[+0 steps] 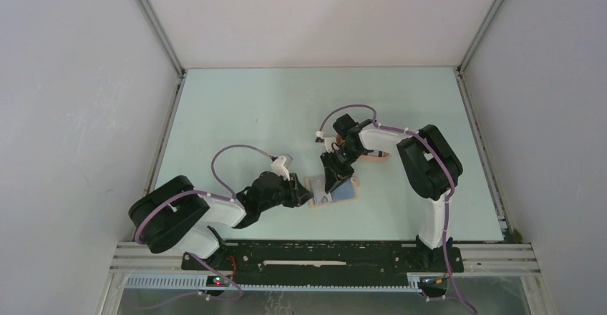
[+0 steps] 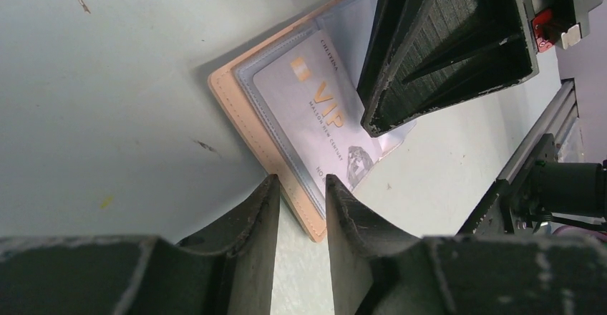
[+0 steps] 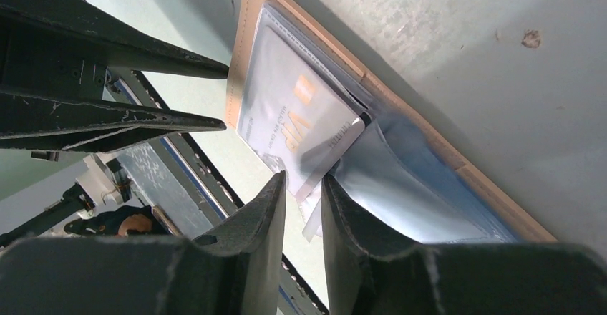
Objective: Put the credit cards into the card holder
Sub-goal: Insert the credit card into the card holder, then close the card holder at the center of the board.
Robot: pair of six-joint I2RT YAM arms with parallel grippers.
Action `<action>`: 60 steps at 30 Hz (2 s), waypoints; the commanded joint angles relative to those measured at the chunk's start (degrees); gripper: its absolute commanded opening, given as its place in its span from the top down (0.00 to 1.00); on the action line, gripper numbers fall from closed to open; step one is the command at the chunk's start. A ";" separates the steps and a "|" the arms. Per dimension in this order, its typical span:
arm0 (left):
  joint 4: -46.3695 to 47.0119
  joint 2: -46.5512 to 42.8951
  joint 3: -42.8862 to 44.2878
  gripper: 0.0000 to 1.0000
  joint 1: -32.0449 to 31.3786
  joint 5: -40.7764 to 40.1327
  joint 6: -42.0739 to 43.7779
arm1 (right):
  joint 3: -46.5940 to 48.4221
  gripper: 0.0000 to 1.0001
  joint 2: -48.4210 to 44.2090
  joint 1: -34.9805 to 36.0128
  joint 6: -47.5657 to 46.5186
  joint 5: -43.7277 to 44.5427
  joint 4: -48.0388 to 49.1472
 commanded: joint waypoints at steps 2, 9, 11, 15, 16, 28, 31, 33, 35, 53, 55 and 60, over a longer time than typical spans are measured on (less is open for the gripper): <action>3.15 -0.32 0.57 0.65 0.07 1.05 -0.61 | 2.26 0.65 -1.10 0.67 -1.39 -0.44 -0.65; 3.08 -0.63 0.75 0.63 0.08 1.22 -0.53 | 3.23 0.61 -1.08 0.57 -3.35 -2.98 -2.57; 3.06 -1.48 0.38 0.62 0.09 0.90 -0.44 | 3.94 0.61 -1.76 0.29 -4.55 -1.52 -3.76; 2.36 -3.95 -1.12 0.59 0.10 -0.73 -0.29 | 3.61 0.61 -7.21 -1.63 -8.44 3.83 -5.45; 1.99 -4.70 -1.36 0.58 0.15 -1.02 -0.14 | 3.25 0.61 -8.63 -2.30 -9.24 3.81 -5.64; -1.92 -10.02 -1.78 0.57 0.40 -1.94 2.46 | 1.27 0.66 -12.94 -1.81 -14.25 0.64 -5.29; -1.86 -10.52 -2.11 0.57 0.34 -2.09 2.46 | 1.40 0.73 -10.14 0.29 -13.42 2.43 -4.26; -1.75 -10.39 -2.16 0.58 0.33 -1.97 2.46 | 2.05 0.76 -8.12 0.87 -12.90 3.43 -4.34; -1.08 -10.01 -2.39 0.58 0.34 -1.76 2.23 | 2.44 0.78 -6.48 1.00 -12.43 4.84 -4.19; 3.15 -7.31 -4.09 0.58 0.38 -1.09 1.30 | 2.76 0.81 -5.94 -0.32 -13.05 19.97 -5.45; 3.15 -7.14 -3.96 0.58 0.37 -1.06 1.32 | 2.67 0.81 -6.66 -0.80 -13.28 21.35 -5.53; 2.96 -7.66 -3.84 0.58 0.49 -1.02 1.45 | 2.51 0.81 -8.40 -1.71 -13.88 20.84 -5.67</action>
